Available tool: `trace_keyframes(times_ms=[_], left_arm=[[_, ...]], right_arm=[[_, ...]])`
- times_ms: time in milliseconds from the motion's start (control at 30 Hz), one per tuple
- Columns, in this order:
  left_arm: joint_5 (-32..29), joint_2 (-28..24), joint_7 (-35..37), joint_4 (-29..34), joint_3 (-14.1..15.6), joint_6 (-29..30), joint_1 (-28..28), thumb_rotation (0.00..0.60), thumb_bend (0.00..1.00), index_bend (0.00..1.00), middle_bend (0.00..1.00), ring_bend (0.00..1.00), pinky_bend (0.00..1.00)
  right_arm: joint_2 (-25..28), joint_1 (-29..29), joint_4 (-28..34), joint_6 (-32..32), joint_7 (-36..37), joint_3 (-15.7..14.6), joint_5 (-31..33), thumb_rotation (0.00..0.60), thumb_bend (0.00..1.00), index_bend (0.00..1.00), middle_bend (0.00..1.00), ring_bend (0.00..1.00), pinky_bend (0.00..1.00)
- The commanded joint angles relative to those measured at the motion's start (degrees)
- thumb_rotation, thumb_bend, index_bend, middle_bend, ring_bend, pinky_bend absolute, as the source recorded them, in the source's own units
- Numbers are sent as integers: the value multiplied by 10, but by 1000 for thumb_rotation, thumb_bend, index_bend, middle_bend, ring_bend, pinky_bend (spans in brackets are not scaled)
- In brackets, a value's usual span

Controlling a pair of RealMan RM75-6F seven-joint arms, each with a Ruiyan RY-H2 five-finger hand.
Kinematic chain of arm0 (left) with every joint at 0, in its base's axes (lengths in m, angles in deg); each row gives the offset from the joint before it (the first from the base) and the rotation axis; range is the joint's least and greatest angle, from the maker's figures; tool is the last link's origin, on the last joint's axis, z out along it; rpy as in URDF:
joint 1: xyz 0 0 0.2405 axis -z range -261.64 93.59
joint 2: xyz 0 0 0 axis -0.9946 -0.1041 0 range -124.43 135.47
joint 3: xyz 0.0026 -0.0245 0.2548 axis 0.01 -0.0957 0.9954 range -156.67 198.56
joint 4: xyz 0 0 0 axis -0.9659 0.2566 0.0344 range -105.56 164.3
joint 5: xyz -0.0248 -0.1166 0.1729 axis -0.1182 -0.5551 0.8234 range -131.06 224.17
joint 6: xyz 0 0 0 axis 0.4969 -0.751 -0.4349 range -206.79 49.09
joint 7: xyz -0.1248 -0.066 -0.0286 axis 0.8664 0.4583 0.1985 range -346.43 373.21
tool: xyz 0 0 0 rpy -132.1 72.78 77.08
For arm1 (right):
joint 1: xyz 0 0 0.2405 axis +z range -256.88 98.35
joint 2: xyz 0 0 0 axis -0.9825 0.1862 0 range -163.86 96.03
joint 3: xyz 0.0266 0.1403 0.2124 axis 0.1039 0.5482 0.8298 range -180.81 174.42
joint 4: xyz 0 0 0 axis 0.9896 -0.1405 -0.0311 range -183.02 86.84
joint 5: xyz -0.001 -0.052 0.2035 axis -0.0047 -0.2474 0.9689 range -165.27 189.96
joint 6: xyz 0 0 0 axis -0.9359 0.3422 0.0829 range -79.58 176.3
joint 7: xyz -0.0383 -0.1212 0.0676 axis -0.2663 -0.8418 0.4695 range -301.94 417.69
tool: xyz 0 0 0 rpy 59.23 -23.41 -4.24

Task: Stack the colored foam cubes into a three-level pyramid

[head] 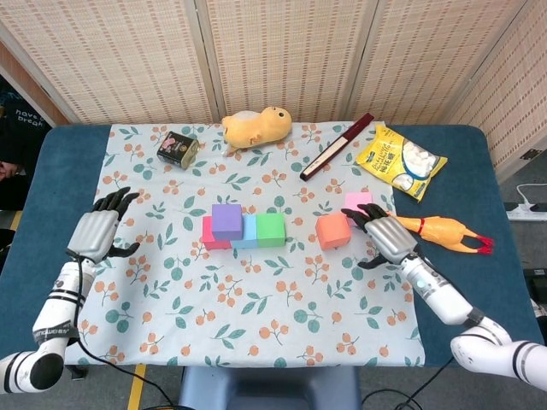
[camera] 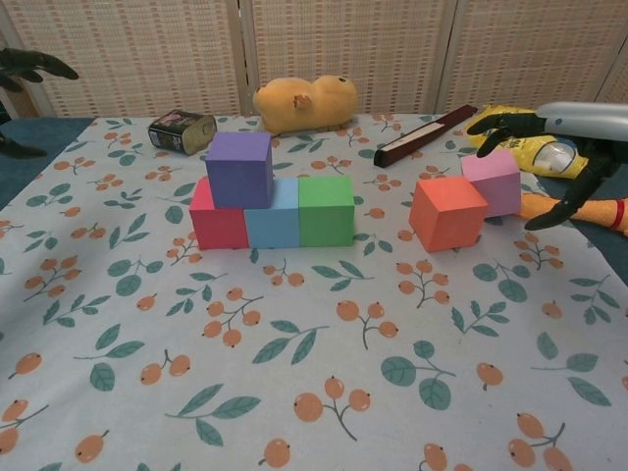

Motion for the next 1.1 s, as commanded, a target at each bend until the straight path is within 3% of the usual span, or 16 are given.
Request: trace_keyframes(times_ms=[33, 200, 367, 800, 1100], left_arm=[[37, 3, 39, -16, 16, 10, -33, 600, 261, 106, 0, 0, 106], [61, 0, 64, -25, 18, 1, -54, 600, 262, 113, 0, 0, 106], [75, -5, 81, -25, 11, -3, -68, 600, 260, 117, 0, 0, 105], [102, -11, 129, -34, -6, -31, -91, 600, 264, 119, 0, 0, 105], [113, -10, 147, -44, -15, -44, -101, 600, 263, 120, 0, 0, 105]], right_arm=[[-45, 30, -52, -19, -27, 10, 16, 600, 0, 0, 136, 0, 0], [-79, 63, -104, -43, -42, 8, 6, 600, 0, 24, 135, 0, 0], [-110, 86, -154, -54, -59, 4, -1, 600, 0, 165, 135, 0, 0], [-152, 98, -230, -47, -56, -5, -2, 600, 0, 187, 135, 0, 0], [-170, 105, -260, -44, -38, -14, -12, 600, 0, 278, 221, 0, 0]])
